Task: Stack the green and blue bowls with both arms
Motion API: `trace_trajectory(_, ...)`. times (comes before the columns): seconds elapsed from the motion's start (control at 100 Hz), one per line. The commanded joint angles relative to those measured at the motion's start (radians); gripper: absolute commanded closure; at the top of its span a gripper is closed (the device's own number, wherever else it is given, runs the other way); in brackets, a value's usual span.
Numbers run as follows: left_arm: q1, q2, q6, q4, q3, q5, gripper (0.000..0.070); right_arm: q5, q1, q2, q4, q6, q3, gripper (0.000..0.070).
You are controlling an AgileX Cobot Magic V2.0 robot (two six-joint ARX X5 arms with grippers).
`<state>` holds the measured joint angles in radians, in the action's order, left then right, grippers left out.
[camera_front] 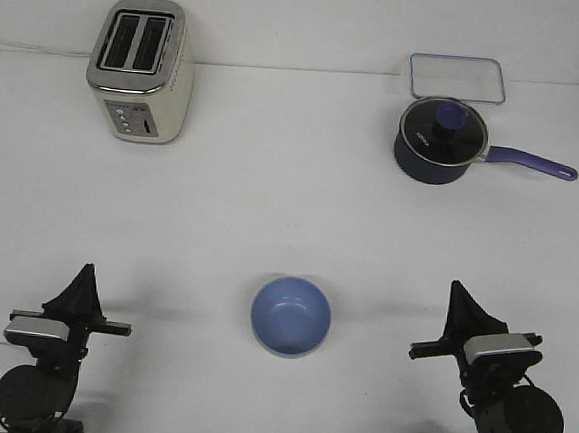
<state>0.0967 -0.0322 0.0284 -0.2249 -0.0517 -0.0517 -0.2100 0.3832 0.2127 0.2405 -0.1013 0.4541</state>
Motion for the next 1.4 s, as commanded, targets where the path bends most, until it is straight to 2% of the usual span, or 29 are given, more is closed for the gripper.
trace_trajectory(0.0, -0.007, 0.027, -0.038, -0.023, 0.019, 0.000, 0.0686, 0.000, 0.003, -0.002, -0.016, -0.006, 0.002, 0.0700)
trace_trajectory(0.17, -0.013, 0.029, -0.025, 0.009, 0.039, 0.049, 0.0686, 0.000, 0.003, -0.002, -0.016, -0.006, 0.002, 0.0700)
trace_trajectory(1.01, -0.011, 0.027, -0.024, 0.015, 0.038, 0.051, 0.0686, -0.001, 0.003, -0.002, -0.016, -0.006, 0.002, 0.0700)
trace_trajectory(1.13, -0.011, 0.027, -0.024, 0.015, 0.038, 0.052, 0.0686, -0.027, -0.006, -0.003, -0.008, 0.102, 0.002, 0.0700)
trace_trajectory(1.25, -0.011, 0.027, -0.024, 0.015, 0.038, 0.052, 0.0686, -0.033, -0.063, -0.034, -0.012, 0.162, -0.045, 0.0700)
trace_trajectory(1.34, -0.011, 0.027, -0.024, 0.016, 0.038, 0.052, 0.0686, -0.013, -0.142, -0.092, -0.045, 0.229, -0.135, 0.0700)
trace_trajectory(1.39, -0.011, 0.027, -0.024, 0.014, 0.038, 0.052, 0.0686, 0.027, -0.190, -0.125, -0.068, 0.263, -0.191, 0.0700)
